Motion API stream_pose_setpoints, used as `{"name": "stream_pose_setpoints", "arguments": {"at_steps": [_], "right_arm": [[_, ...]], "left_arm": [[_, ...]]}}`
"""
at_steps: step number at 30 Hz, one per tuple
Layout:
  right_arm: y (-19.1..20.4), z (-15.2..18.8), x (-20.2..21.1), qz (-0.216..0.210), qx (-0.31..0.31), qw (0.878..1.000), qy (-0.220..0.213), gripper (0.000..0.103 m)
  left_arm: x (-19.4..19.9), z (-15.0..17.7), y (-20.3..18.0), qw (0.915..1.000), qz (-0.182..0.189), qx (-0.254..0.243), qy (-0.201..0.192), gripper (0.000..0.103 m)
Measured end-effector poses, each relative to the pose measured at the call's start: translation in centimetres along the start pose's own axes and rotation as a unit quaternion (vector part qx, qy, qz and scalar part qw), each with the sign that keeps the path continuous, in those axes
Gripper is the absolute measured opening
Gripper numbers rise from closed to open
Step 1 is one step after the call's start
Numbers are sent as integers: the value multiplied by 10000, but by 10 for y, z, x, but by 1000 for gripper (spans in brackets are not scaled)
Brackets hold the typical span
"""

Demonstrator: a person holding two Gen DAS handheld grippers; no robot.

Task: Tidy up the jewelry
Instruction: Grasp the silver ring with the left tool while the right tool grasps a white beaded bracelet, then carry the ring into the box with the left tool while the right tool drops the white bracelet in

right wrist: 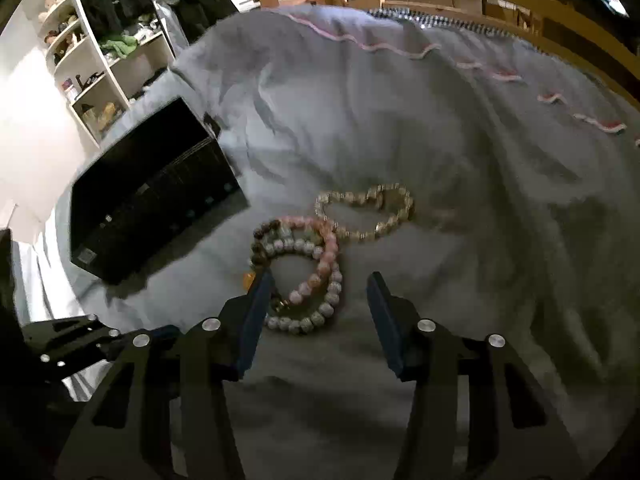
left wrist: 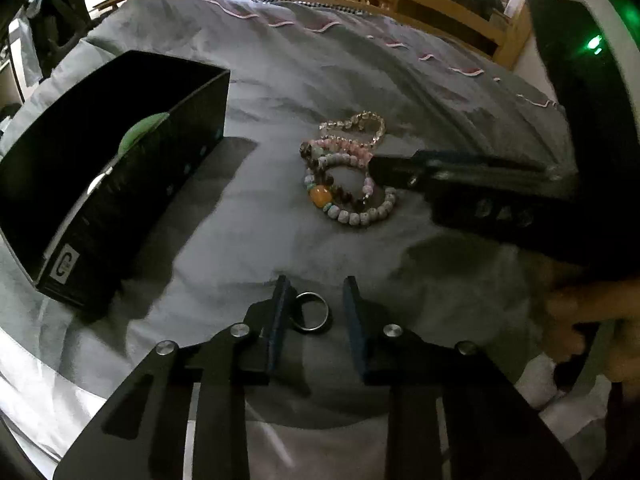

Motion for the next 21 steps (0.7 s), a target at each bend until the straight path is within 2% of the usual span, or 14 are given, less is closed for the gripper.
{"name": "stream_pose_setpoints", "arguments": {"at_steps": [1,2,4,6,11,21], "right_arm": [[-1,3,-5,-2,-27,10000,33,49],[-2,6,-10,-51,-62,9999,64,44],[-1,9,-16,-76,-49,9999,45,20],[2,12,-16,-98,45,9999,-52,11],[2,6,-4,-219,-108,9992,-322,9],[4,-15,50,-581,-479,9934,-869,9]], "left_arm": [[0,0,0,10000,2,7,8,19],[-2,0,1,10000,12,12,17,19],[-3,1,1,10000,21,21,44,19],[-6,3,1,10000,24,23,76,19],[-6,3,1,10000,50,55,51,19],[4,3,1,9998,110,71,-136,19]]}}
Point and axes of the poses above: each gripper's, at about its wrist camera, not at the fingertips, and x roughly against the way its jaws point, y to its left, z to its underside, the point moved 8 cm from there along -x, roughly the way its jaws point, and after that the axes turned 6 degrees about -x, right-handed, at the moved point
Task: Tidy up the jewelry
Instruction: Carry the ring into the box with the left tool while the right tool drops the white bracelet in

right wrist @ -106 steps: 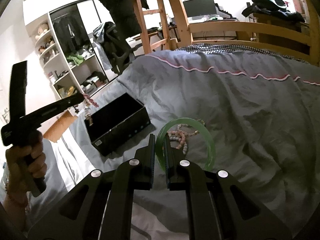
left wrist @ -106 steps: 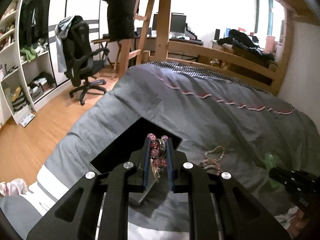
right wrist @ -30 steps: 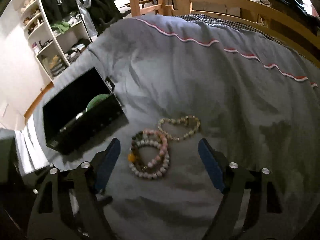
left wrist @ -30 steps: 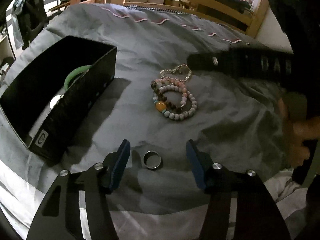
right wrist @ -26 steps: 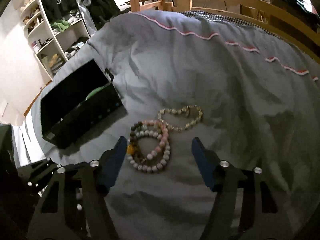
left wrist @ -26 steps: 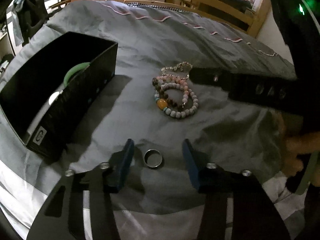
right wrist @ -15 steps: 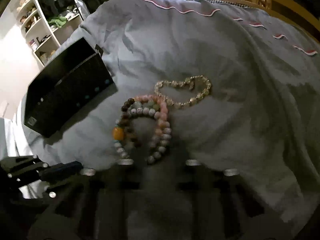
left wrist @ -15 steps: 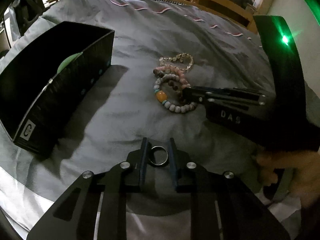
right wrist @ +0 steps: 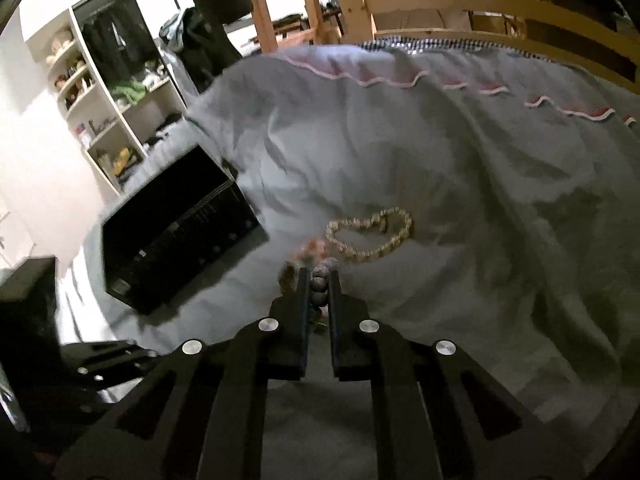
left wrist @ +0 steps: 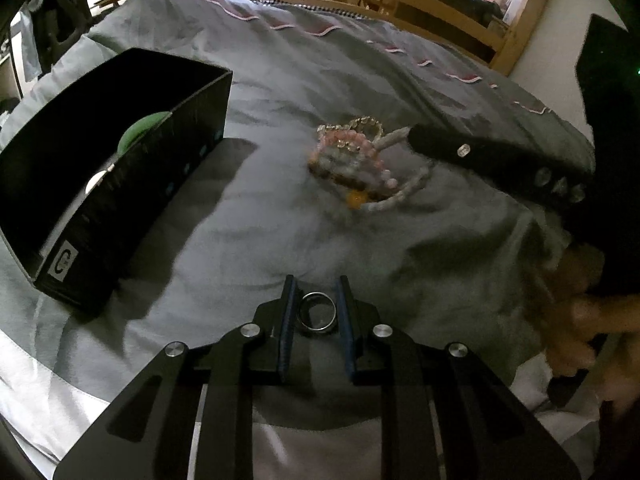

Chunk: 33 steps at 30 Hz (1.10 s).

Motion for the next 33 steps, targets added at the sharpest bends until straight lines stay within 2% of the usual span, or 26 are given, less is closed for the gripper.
{"name": "stream_pose_setpoints", "arguments": {"at_steps": [10,21,33], "right_arm": [[-1,-21,51,-54,-206,9988,-436,9],[10,-32,94,-241,-208,9970,-710,9],[60,-60,111,-440,179,9952,-858,9]], "left_arm": [[12,-8,-1,9998,105,50,-189,19],[49,-28,11,9985,-90,211,-496,19],[114,-60,44,9937,-420,432,-944,19]]}}
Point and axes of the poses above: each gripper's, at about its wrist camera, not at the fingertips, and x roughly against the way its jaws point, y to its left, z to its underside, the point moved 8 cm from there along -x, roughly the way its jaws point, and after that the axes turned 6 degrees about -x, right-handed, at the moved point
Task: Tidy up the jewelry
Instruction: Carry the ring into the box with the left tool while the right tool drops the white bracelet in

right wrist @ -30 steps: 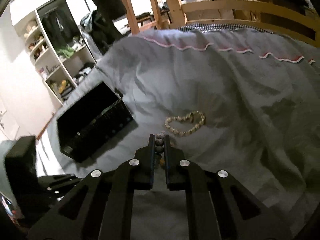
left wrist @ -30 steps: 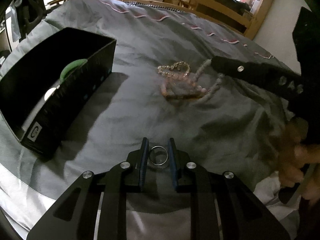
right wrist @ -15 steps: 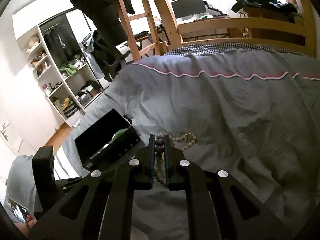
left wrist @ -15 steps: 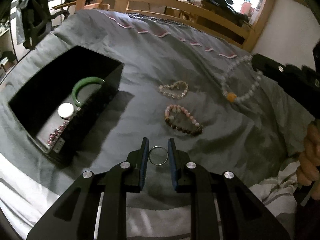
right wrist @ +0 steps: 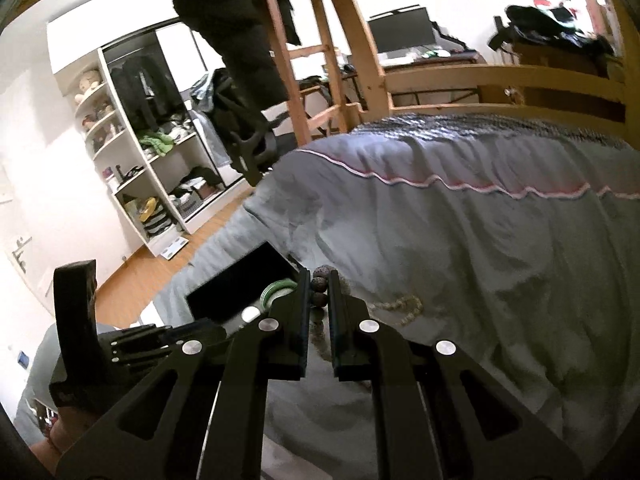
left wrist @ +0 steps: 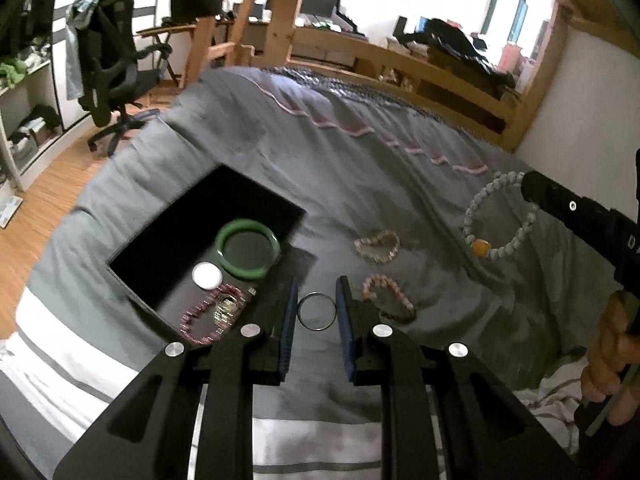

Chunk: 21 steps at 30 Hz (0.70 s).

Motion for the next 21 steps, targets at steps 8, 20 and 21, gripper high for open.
{"name": "stream_pose_setpoints", "arguments": {"at_steps": [8,20,21], "right_arm": [[55,-22,-33,-326,410,9986,57,9],[93,-1,-121,-748,375,9945,628,9],[92,5,-131,-784,309,9939,710,9]], "left_arm": [[25,-28,31,9986,-341,234,-336,19],[4,-34,88,9919,-831,954,-95,19],[0,-32,88,9919,-807,976,-36,19]]}}
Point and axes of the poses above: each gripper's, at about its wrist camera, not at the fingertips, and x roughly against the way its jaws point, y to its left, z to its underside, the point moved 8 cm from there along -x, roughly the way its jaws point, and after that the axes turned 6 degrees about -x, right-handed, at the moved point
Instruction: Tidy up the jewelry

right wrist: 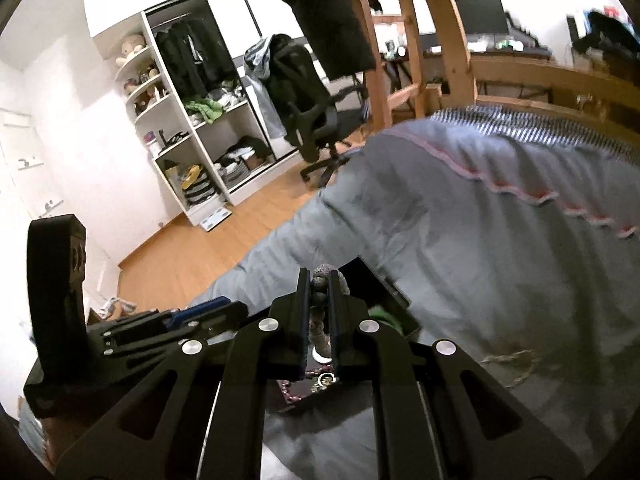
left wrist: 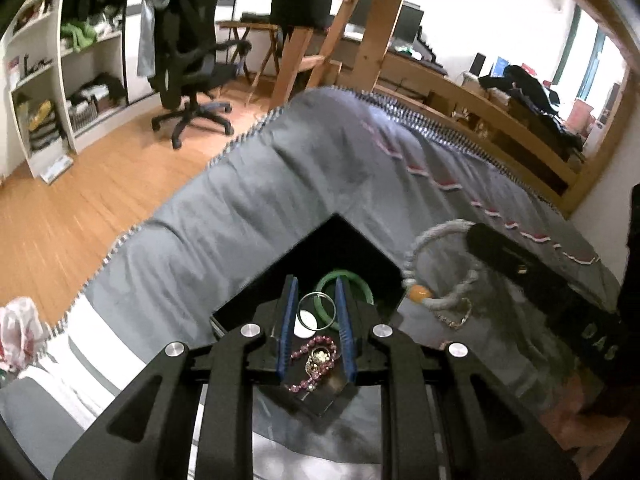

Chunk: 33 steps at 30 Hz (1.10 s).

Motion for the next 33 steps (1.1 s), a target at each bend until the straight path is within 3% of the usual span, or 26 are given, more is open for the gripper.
{"name": "stream_pose_setpoints", "arguments": {"at_steps": [10,11,13,14,15,17,19,20,25,33], "right_arm": [[-12,30,-53,-96,-243,9983,522,10],[-13,31,-54,-81,-280,9982,531,10],[-17,30,-54,-27,-410,9974,590,16],[-21,29,-52,0,-454,9974,562,30],[-23,26,-48,18,-515,9973,526,58],[-36,21,-39,172,-738,9961,449,80],[-43,13,-22,372,-726,9964,249,85],[-48,9,-11,625,-681,9956,143,94],[-62,-2,32,1231,-487,9912,-77,95],[-75,-13,96,1589,-346,9862,-319,97]], "left_arm": [[-32,17,16,9984,46,248,502,19],[-31,17,18,9982,45,309,504,28],[-24,14,23,9983,23,460,355,72],[-19,12,24,9984,-64,490,261,75],[-13,9,25,9986,-162,486,143,76],[-5,4,27,9987,-139,489,30,81],[3,2,29,9985,-165,520,-64,88],[7,1,28,9985,-162,502,-120,89],[25,1,10,9995,15,230,-236,95],[28,22,-60,9965,617,-560,-55,96]]}}
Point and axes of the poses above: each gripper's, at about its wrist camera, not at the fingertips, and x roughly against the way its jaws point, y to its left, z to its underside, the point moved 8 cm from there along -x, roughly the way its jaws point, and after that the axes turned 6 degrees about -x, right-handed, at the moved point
